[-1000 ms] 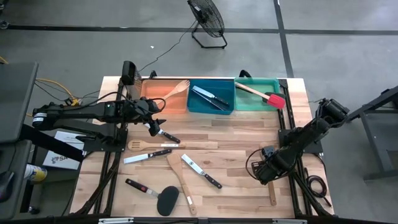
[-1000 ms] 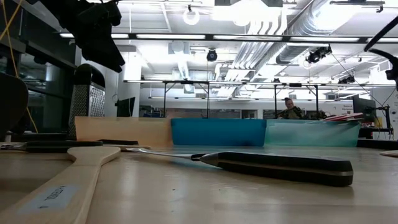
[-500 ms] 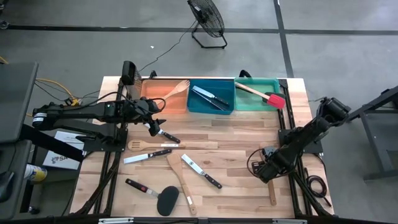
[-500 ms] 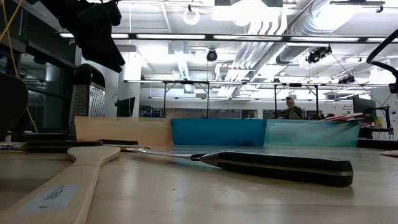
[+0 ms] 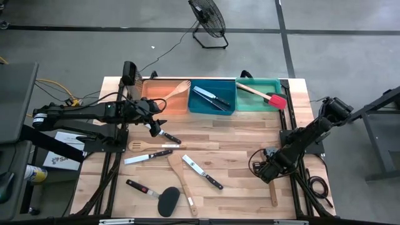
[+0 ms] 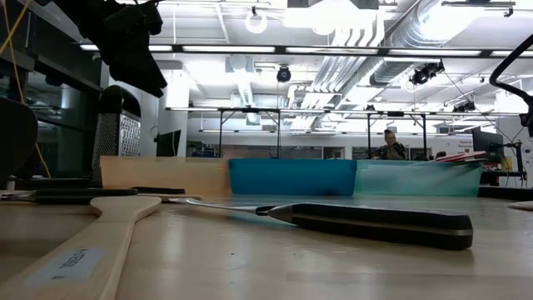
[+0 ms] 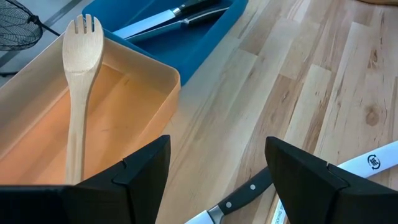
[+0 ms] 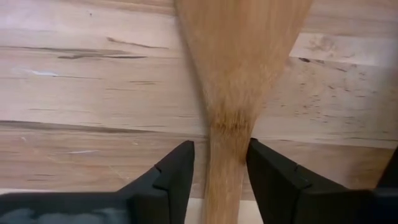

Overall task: Pick & Place Kitchen Items
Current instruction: Put the wooden serving spoon into the orange bin

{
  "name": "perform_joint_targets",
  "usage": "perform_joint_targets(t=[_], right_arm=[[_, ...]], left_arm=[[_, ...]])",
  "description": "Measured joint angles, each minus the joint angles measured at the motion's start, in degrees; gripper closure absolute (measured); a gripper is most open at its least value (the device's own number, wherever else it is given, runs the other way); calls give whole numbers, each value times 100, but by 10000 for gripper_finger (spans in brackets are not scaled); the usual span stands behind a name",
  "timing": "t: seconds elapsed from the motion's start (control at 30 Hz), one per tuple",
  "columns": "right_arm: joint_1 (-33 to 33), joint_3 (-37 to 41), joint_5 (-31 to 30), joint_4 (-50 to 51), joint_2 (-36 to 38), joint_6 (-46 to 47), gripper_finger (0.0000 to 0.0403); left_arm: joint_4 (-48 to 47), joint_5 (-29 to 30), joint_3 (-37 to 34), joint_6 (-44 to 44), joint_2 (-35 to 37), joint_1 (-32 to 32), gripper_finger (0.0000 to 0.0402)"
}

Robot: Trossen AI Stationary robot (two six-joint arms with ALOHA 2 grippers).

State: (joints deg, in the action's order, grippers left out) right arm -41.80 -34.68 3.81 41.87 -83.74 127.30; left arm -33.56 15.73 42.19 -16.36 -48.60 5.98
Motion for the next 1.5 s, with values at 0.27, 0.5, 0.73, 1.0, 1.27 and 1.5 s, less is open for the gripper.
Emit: perform_joint_targets(t=[0.27,0.5,0.73,1.0,1.27,1.5], right_arm=[[-7,0,-63,51,-2,16,314],[-6,0,-65,72,-2,-122,334],[-5,0,-67,70,-2,-268,334],[-15,0,-261,25,-2,-544,334],[-28,-240,-889,382,94,-895,334],[18,-510,-2006,404,129,-1235,338]], left_arm=[[-9,0,0,2,0,-2,144],[-37,0,0,2,0,-2,144],[-42,0,0,2,0,-1,144],[-42,0,0,2,0,0,144],[-41,0,0,0,0,0,144],[-56,-17,0,-34,-1,-2,144]])
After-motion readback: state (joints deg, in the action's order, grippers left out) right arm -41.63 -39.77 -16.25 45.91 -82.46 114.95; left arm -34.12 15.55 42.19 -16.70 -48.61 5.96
